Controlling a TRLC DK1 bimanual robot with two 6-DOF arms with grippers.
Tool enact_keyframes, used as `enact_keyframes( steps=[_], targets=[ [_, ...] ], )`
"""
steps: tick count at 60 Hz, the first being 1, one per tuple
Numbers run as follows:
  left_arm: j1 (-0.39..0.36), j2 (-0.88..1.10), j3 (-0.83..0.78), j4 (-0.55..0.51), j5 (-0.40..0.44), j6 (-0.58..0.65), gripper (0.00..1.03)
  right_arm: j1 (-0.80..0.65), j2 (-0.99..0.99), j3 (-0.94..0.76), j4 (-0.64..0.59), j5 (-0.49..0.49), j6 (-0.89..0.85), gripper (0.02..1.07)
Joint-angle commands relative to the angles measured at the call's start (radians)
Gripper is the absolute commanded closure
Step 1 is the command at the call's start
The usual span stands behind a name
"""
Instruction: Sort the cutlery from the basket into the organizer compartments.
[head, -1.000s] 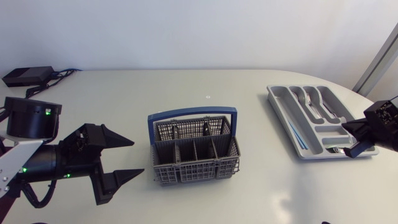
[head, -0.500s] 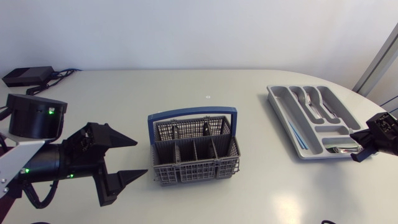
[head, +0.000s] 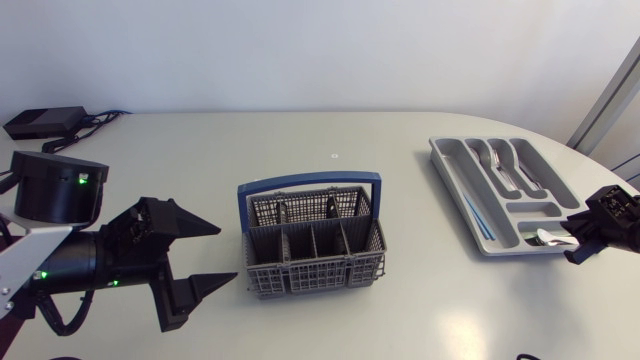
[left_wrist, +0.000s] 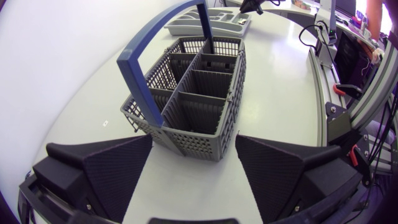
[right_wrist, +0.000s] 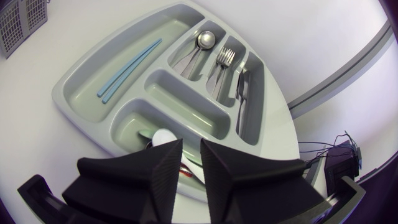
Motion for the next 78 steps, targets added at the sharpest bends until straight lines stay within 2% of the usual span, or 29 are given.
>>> enact_keyframes(
  steps=[1,8,18,30,32,40,46,55,61,78],
  targets=[
    [-0.005,-0.02,0.026,-0.009,-0.001,-0.019,0.11,-0.01,-0.034,-0.025,0.002,0.005,-0.03,0.58],
    [0.007,-0.031,0.023,-0.017,-0.003,-0.017,0.11,-0.01,-0.102,-0.04,-0.012,0.001,-0.016,0.44],
    [0.056,-0.046,0.008,-0.02,-0.005,-0.006,0.11,0.045,-0.35,-0.114,-0.153,-0.02,0.028,0.44],
    [0.102,-0.014,-0.025,0.012,-0.009,0.001,0.12,0.289,-0.605,-0.198,-0.317,0.018,0.174,0.45],
    [0.096,0.009,-0.031,0.023,-0.014,0.001,0.13,0.361,-0.64,-0.204,-0.35,0.038,0.214,0.46],
    [0.102,0.075,-0.035,0.072,-0.034,0.0,0.33,0.608,-0.691,-0.219,-0.362,0.15,0.366,0.63],
    [0.101,0.099,-0.052,0.121,-0.032,0.001,0.46,0.782,-0.674,-0.207,-0.351,0.221,0.482,0.8],
    [0.064,0.124,-0.054,0.15,-0.032,-0.014,0.64,0.921,-0.593,-0.184,-0.31,0.262,0.57,1.02],
    [0.033,0.139,-0.049,0.156,-0.032,-0.022,0.7,0.995,-0.531,-0.169,-0.284,0.273,0.622,1.02],
    [0.006,0.247,-0.019,0.225,-0.032,-0.023,0.7,1.158,-0.401,-0.126,-0.238,0.314,0.709,1.02]
  ],
)
